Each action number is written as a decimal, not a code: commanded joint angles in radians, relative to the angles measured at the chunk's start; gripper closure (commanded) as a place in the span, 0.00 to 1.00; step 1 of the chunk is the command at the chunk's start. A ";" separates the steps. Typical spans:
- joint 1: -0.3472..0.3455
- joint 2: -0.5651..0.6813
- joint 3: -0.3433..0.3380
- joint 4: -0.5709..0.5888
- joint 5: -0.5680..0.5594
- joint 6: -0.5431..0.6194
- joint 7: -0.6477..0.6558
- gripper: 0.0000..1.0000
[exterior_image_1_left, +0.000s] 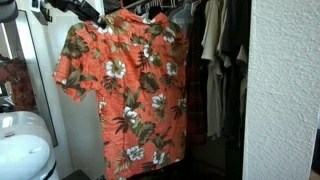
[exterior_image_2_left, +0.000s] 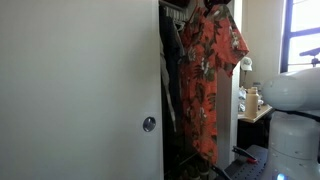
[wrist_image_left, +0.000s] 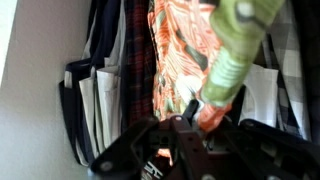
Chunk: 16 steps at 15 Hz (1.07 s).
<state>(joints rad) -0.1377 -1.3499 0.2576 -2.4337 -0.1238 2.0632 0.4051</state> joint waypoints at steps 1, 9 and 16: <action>-0.007 -0.015 -0.002 0.004 0.004 0.001 -0.015 0.97; 0.028 -0.128 0.014 0.002 0.017 -0.044 -0.026 0.97; 0.150 -0.136 0.052 0.055 -0.072 -0.059 0.027 0.98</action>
<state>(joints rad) -0.0361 -1.4863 0.2894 -2.4120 -0.1600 2.0183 0.4042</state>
